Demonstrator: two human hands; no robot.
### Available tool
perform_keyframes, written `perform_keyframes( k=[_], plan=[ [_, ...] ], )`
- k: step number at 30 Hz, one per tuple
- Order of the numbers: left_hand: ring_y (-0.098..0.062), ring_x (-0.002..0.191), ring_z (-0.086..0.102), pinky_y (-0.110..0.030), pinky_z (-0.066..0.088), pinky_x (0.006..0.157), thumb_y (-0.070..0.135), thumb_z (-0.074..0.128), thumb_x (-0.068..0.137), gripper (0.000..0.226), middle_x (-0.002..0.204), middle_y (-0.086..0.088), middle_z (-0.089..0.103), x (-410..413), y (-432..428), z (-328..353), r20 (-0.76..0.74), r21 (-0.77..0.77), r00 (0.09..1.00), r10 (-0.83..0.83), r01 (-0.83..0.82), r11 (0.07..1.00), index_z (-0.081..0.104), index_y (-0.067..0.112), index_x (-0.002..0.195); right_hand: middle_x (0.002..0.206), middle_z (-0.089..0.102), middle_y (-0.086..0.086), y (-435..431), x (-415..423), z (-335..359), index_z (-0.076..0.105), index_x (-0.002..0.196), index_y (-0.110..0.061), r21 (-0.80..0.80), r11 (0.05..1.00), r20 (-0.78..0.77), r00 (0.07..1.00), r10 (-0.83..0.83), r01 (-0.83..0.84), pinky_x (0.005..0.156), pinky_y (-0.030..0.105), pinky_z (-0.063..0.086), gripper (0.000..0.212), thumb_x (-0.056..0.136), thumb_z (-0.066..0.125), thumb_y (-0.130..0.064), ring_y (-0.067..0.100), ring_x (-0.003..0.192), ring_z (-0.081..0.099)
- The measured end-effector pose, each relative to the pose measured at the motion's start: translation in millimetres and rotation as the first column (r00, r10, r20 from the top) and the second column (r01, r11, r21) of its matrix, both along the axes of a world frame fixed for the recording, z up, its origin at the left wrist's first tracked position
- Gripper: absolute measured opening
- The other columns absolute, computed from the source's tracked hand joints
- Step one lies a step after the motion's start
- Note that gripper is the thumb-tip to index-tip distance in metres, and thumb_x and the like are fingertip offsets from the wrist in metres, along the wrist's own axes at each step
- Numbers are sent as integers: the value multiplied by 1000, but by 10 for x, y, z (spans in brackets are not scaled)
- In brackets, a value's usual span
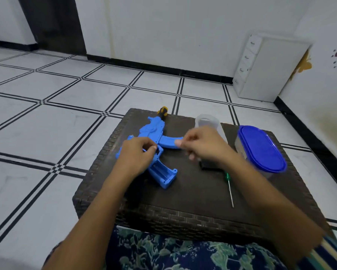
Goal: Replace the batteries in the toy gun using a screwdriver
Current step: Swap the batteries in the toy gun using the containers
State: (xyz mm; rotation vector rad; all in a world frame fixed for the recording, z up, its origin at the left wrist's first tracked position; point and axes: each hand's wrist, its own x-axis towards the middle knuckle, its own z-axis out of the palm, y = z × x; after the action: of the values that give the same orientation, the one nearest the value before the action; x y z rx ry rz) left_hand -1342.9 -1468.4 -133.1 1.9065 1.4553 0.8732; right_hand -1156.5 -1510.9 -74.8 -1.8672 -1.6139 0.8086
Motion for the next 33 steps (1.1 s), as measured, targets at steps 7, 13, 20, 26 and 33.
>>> perform_keyframes(
  k=[7,13,20,26,33],
  plan=[
    [-11,75,56,-18,40,70,5,57,82,22,78,4,65,-105,59,-41,-147,-101,988,-35,20,995,73,20,85,79,59,10,-131,-473,-461,63,83,-2,-113,973,343,911,230,-203,58,33,37,16,93,53,-11,30,78,57],
    [-11,73,53,-17,37,65,1,53,83,26,79,3,62,-83,71,-31,-166,-117,985,-53,33,993,72,16,90,90,67,4,-144,-543,-440,64,88,-14,-37,983,355,917,179,-178,77,33,52,14,82,77,-16,20,86,63],
    [-7,64,49,-13,32,51,0,52,84,25,74,5,55,-85,117,-21,-180,-152,978,-106,79,985,68,19,85,82,54,-11,27,-419,-464,78,98,-10,-96,931,289,885,365,-353,72,25,48,16,86,70,-4,5,79,55],
    [-4,64,50,-10,31,49,0,54,82,23,74,7,56,-72,133,-27,-191,-174,974,-123,90,981,67,20,84,95,42,-3,74,-403,-582,60,81,-23,69,956,425,875,231,-286,77,37,47,16,80,76,-24,18,99,46],
    [-9,68,54,-14,33,51,0,55,81,25,77,3,60,-55,161,-18,-210,-184,971,-112,73,980,66,23,80,75,62,-9,124,-165,-309,65,77,-23,168,983,312,950,13,-69,65,27,45,13,83,73,-32,13,75,59]
  ],
)
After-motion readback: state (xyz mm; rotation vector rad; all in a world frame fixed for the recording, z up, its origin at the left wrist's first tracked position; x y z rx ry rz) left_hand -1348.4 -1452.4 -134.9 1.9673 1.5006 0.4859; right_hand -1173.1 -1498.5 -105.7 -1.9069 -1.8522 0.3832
